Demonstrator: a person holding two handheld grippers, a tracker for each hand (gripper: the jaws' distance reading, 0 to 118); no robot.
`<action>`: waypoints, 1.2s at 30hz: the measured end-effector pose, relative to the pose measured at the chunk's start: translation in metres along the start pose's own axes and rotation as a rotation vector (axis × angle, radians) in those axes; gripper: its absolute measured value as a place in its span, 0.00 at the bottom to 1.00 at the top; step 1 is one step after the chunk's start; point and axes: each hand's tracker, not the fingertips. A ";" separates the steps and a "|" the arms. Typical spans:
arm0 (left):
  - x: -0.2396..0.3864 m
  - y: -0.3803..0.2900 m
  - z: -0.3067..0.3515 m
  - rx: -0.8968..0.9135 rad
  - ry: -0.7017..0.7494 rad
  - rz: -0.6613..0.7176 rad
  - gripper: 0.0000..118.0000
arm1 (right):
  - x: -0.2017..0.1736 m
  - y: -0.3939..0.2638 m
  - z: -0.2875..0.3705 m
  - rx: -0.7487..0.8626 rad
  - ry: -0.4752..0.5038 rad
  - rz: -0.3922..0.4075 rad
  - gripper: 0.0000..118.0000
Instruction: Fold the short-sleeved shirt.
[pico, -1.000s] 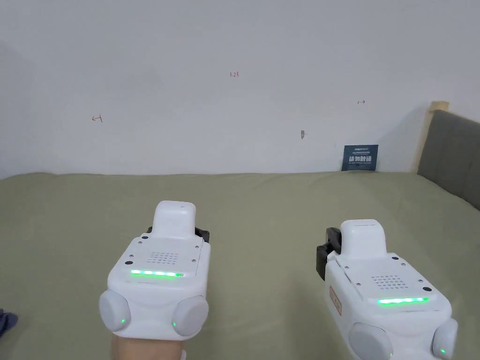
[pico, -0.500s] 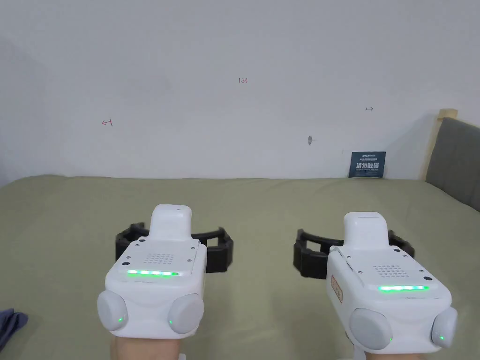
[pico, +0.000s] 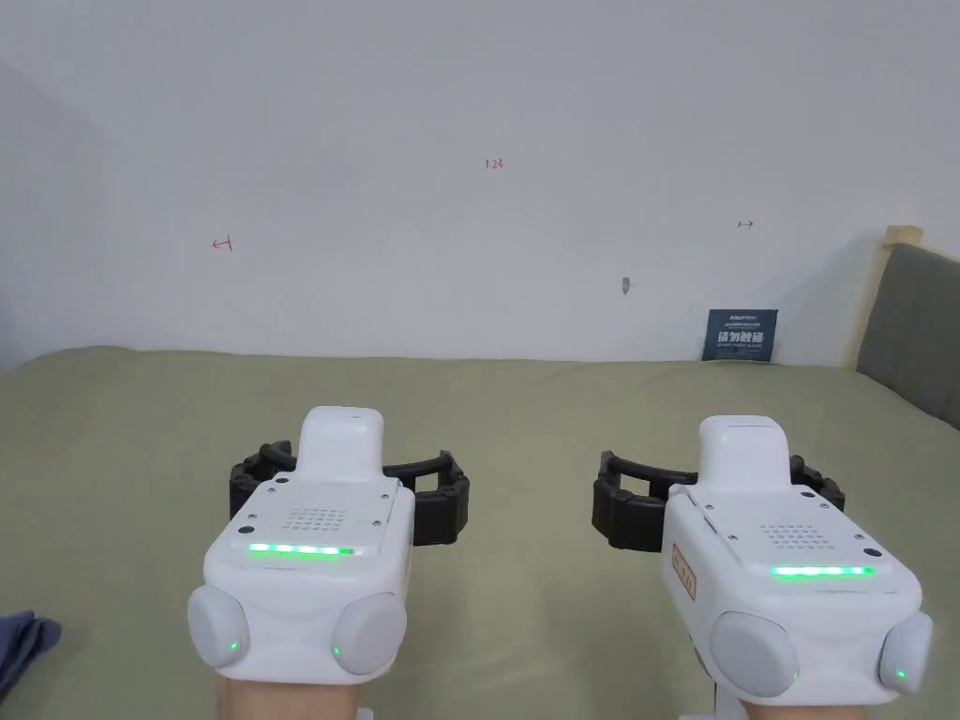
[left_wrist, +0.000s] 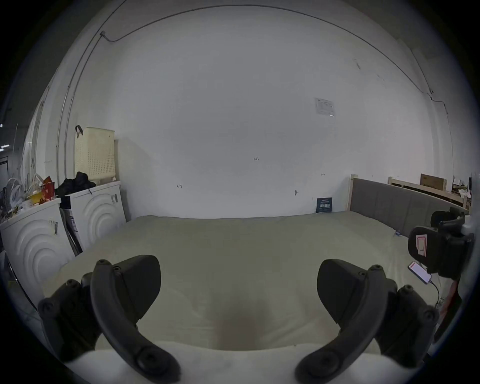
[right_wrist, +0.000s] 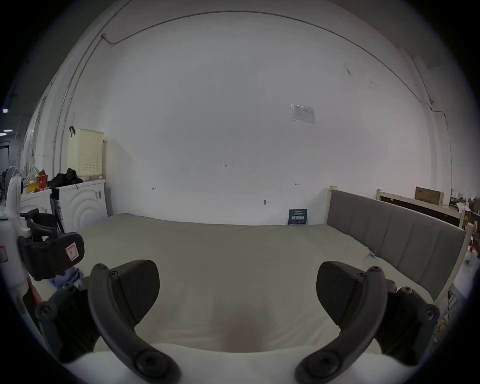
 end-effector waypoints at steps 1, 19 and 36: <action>0.000 0.000 -0.001 -0.006 -0.004 0.001 1.00 | 0.002 0.000 0.000 0.004 0.003 -0.007 1.00; -0.003 0.006 0.010 -0.022 -0.025 0.004 1.00 | 0.006 0.001 -0.005 -0.080 -0.047 -0.032 1.00; -0.003 0.006 0.012 -0.038 -0.030 0.014 1.00 | -0.002 -0.002 -0.001 -0.021 -0.060 0.055 1.00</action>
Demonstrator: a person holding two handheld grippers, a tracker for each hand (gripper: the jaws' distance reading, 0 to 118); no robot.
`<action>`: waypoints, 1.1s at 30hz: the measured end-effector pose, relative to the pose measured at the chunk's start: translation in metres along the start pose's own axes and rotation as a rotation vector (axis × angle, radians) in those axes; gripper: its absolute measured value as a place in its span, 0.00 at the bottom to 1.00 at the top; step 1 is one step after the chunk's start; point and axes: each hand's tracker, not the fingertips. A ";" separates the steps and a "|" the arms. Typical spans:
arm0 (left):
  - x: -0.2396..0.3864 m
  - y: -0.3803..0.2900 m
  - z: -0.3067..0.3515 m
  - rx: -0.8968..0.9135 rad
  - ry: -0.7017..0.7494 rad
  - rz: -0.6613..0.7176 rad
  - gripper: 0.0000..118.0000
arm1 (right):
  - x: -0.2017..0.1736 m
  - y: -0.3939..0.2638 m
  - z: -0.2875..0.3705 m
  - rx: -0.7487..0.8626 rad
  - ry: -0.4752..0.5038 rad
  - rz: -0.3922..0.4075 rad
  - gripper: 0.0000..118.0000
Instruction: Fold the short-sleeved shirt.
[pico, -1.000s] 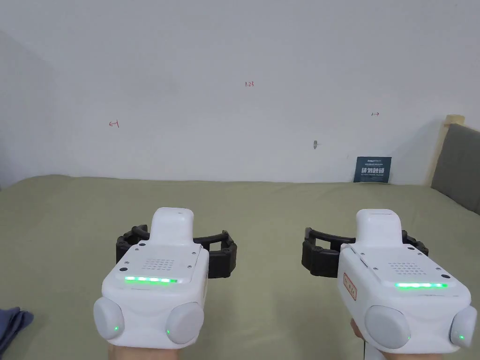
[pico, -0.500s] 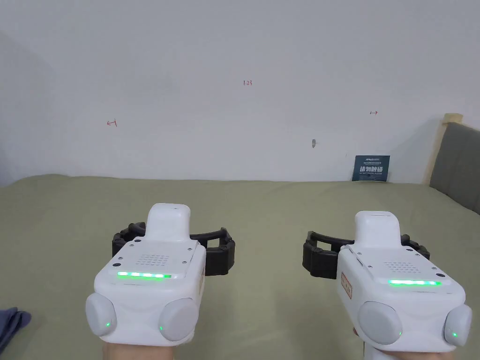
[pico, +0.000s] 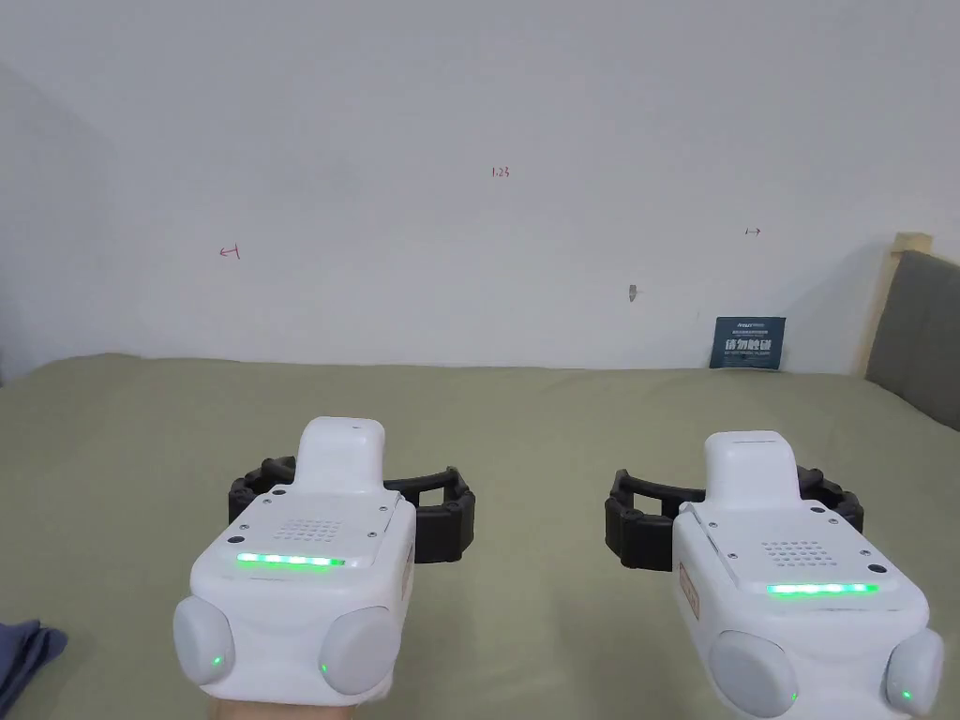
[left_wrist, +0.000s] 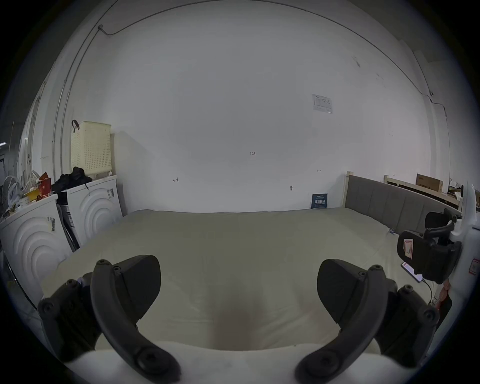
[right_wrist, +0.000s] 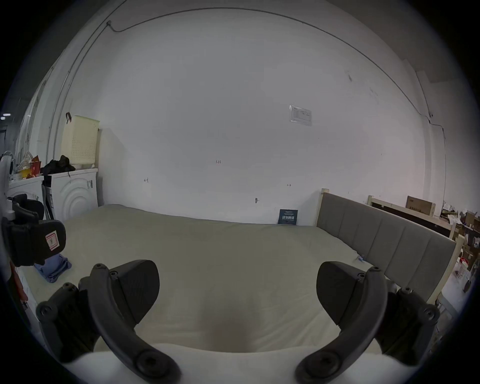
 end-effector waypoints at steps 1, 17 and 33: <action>0.000 0.000 0.000 0.000 -0.002 0.001 1.00 | 0.000 0.000 0.000 0.000 -0.001 0.002 1.00; 0.002 0.003 0.004 -0.009 -0.003 0.004 1.00 | 0.005 0.003 -0.002 -0.046 0.019 -0.052 1.00; 0.000 0.009 0.003 -0.018 -0.009 0.012 1.00 | 0.000 0.012 0.000 -0.084 0.028 -0.093 1.00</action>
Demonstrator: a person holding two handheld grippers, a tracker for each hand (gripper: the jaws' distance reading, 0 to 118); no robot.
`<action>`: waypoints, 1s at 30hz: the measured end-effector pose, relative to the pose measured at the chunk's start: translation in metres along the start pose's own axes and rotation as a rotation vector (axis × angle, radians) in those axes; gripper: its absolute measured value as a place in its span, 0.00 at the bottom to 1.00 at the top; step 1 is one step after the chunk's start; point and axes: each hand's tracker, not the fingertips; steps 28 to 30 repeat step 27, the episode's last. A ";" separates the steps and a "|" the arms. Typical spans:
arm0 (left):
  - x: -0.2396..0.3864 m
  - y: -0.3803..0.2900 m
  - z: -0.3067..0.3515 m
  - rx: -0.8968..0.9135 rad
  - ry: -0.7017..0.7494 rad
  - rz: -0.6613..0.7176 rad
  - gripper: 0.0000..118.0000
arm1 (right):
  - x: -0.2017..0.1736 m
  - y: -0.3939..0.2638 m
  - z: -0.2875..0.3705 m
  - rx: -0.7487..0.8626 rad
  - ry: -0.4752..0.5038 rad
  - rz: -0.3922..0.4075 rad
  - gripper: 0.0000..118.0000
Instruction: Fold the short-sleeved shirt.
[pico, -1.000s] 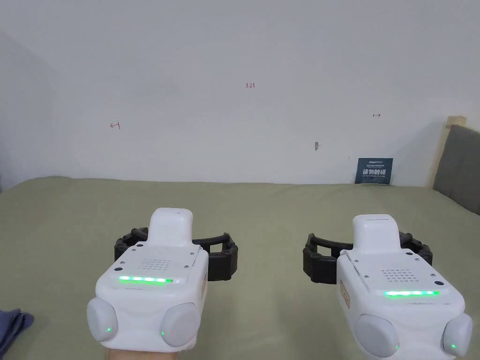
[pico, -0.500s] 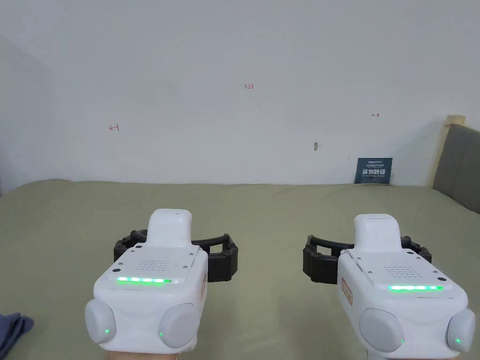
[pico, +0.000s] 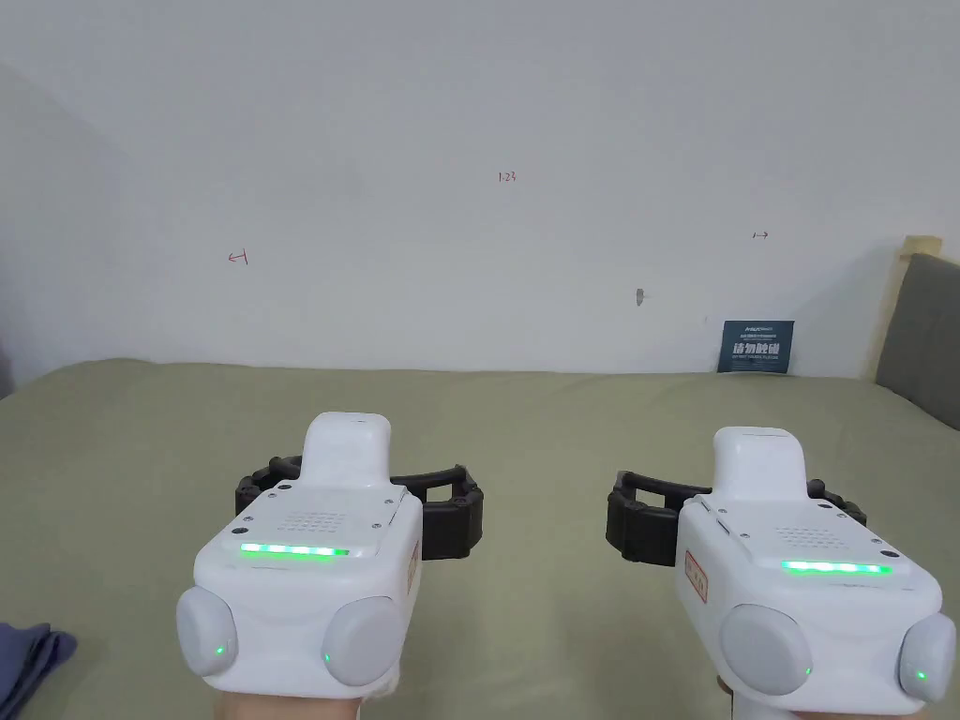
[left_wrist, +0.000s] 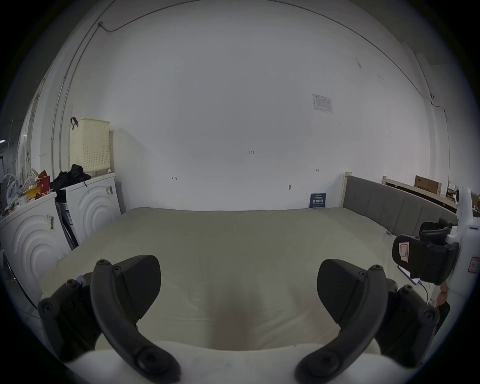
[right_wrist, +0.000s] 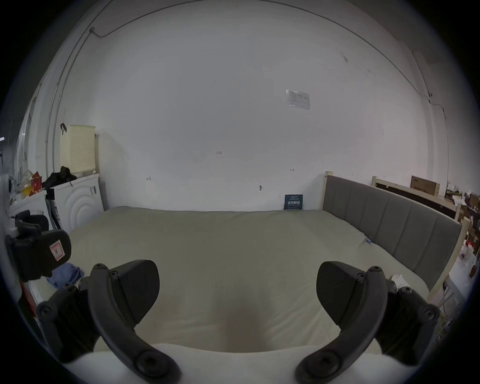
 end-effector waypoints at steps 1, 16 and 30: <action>-0.001 0.001 0.000 -0.001 0.000 0.002 1.00 | -0.001 0.001 0.001 -0.006 -0.004 -0.010 1.00; 0.000 -0.003 -0.001 -0.013 -0.005 0.009 1.00 | 0.004 0.000 -0.003 0.008 0.003 0.005 1.00; 0.004 0.002 0.000 -0.012 -0.016 0.003 1.00 | 0.014 0.007 -0.006 -0.167 -0.006 -0.140 1.00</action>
